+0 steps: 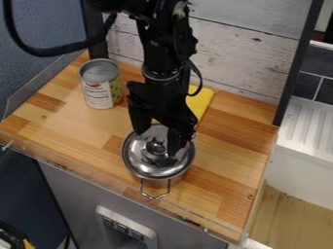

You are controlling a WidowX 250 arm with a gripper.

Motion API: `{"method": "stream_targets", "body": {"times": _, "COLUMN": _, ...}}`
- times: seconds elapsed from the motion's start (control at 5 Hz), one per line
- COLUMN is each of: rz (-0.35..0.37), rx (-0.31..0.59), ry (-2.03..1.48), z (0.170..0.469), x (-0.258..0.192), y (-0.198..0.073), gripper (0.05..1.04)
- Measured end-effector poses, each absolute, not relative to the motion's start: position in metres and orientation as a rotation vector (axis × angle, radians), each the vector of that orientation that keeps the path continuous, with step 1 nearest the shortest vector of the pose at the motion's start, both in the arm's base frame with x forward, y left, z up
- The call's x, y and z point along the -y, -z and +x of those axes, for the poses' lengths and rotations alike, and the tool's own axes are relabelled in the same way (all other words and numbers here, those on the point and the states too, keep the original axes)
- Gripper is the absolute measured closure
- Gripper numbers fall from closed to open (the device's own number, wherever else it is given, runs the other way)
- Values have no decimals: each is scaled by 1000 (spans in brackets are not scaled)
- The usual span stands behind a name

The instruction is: Open the lid of the pot

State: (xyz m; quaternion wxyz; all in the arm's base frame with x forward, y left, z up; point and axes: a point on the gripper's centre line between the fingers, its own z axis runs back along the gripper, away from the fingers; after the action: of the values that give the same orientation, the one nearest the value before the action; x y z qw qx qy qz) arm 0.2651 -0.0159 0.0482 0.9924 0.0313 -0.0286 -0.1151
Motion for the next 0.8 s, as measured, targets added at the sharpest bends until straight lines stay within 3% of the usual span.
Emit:
{"method": "stream_targets", "body": {"times": 0.2, "rz": 72, "rx": 44, "ry": 227, "z": 269, "x": 13, "y": -36, "gripper": 341}}
{"method": "stream_targets", "body": {"times": 0.4, "rz": 65, "rx": 53, "ry": 227, "z": 273, "x": 11, "y": -36, "gripper": 634}}
{"method": "stream_targets", "body": {"times": 0.6, "rz": 59, "rx": 52, "ry": 236, "z": 272, "x": 9, "y": -37, "gripper": 800}}
{"method": "stream_targets", "body": {"times": 0.8, "rz": 56, "rx": 48, "ry": 229, "z": 268, "x": -2, "y": -49, "gripper": 801}}
